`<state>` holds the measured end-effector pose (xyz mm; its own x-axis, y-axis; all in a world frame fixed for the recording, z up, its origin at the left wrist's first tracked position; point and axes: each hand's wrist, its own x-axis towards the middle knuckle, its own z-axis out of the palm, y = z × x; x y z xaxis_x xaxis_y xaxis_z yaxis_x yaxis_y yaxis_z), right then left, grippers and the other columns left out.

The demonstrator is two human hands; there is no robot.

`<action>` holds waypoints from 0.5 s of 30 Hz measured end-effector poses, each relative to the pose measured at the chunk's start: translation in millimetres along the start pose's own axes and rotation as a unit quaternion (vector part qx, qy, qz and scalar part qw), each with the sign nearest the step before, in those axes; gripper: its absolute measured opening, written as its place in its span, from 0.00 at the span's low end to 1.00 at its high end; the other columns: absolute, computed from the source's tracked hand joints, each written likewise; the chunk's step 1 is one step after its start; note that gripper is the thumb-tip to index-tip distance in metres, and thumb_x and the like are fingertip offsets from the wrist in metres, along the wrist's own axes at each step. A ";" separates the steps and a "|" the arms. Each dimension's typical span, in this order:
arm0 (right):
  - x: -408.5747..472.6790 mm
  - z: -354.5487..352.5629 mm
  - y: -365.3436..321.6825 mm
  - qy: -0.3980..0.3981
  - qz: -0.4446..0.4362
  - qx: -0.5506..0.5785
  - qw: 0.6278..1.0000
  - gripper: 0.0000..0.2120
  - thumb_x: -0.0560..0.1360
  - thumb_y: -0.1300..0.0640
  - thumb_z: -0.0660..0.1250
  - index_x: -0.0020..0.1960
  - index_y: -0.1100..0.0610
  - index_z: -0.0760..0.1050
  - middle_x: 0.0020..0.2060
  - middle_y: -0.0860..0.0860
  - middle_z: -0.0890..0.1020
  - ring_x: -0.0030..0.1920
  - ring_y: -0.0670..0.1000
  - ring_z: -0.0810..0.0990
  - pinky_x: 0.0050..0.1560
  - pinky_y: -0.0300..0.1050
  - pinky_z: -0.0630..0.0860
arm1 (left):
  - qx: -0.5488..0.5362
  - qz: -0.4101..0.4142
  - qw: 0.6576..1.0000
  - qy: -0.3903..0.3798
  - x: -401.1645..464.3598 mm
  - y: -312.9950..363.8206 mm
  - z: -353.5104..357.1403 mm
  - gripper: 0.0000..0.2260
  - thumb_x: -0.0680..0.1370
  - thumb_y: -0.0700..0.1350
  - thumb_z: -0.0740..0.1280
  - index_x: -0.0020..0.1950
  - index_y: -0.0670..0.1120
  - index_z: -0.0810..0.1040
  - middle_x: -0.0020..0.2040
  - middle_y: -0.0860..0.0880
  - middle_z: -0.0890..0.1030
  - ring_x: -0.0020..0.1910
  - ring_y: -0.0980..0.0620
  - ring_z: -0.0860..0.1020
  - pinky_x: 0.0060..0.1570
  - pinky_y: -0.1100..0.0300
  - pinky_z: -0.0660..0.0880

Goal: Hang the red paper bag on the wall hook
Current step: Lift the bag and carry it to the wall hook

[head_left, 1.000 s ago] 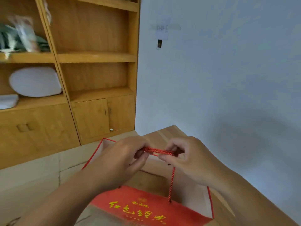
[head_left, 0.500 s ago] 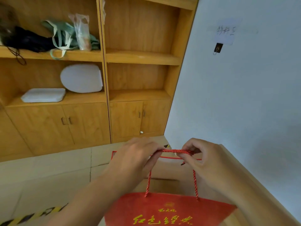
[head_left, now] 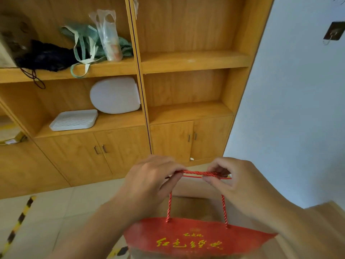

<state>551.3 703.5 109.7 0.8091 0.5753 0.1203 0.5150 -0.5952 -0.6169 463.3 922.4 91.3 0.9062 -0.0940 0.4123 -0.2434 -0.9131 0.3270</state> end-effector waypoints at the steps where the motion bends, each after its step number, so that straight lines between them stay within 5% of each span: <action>1: 19.8 1.7 0.4 -0.002 -0.003 -0.003 1.000 0.05 0.76 0.45 0.72 0.45 0.45 0.80 0.40 0.41 0.85 0.45 0.41 0.82 0.48 0.51 0.82 | -0.002 -0.008 1.000 0.002 12.3 -13.4 -0.4 0.09 0.81 0.50 0.66 0.55 0.53 0.85 0.46 0.58 0.85 0.46 0.58 0.79 0.47 0.78 0.64; 5: 95.8 9.8 -3.2 -0.011 -0.016 -0.030 0.999 0.03 0.77 0.48 0.72 0.47 0.45 0.80 0.42 0.40 0.85 0.46 0.41 0.82 0.48 0.51 0.82 | 0.008 -0.017 1.000 0.011 57.8 -70.1 0.4 0.07 0.81 0.47 0.69 0.55 0.53 0.85 0.45 0.57 0.85 0.44 0.57 0.80 0.45 0.74 0.66; 8: 160.1 22.8 -4.9 -0.010 -0.028 -0.055 0.998 0.02 0.78 0.49 0.72 0.48 0.45 0.80 0.43 0.40 0.84 0.47 0.41 0.81 0.48 0.49 0.82 | -0.006 -0.011 1.000 0.017 94.7 -124.3 4.4 0.06 0.81 0.47 0.70 0.56 0.52 0.85 0.46 0.57 0.84 0.45 0.56 0.81 0.45 0.62 0.75; 15: 296.0 60.0 -4.0 0.011 -0.001 -0.100 0.995 0.04 0.77 0.49 0.73 0.46 0.46 0.78 0.43 0.41 0.84 0.46 0.42 0.81 0.47 0.45 0.80 | -0.025 0.029 0.999 0.019 179.5 -251.4 13.9 0.06 0.81 0.48 0.68 0.55 0.53 0.85 0.47 0.57 0.85 0.47 0.55 0.82 0.49 0.59 0.76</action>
<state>771.7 909.9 101.1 0.8128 0.5653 0.1405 0.5610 -0.6945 -0.4505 692.1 1129.6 71.3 0.8764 -0.1292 0.4640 -0.3124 -0.8857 0.3435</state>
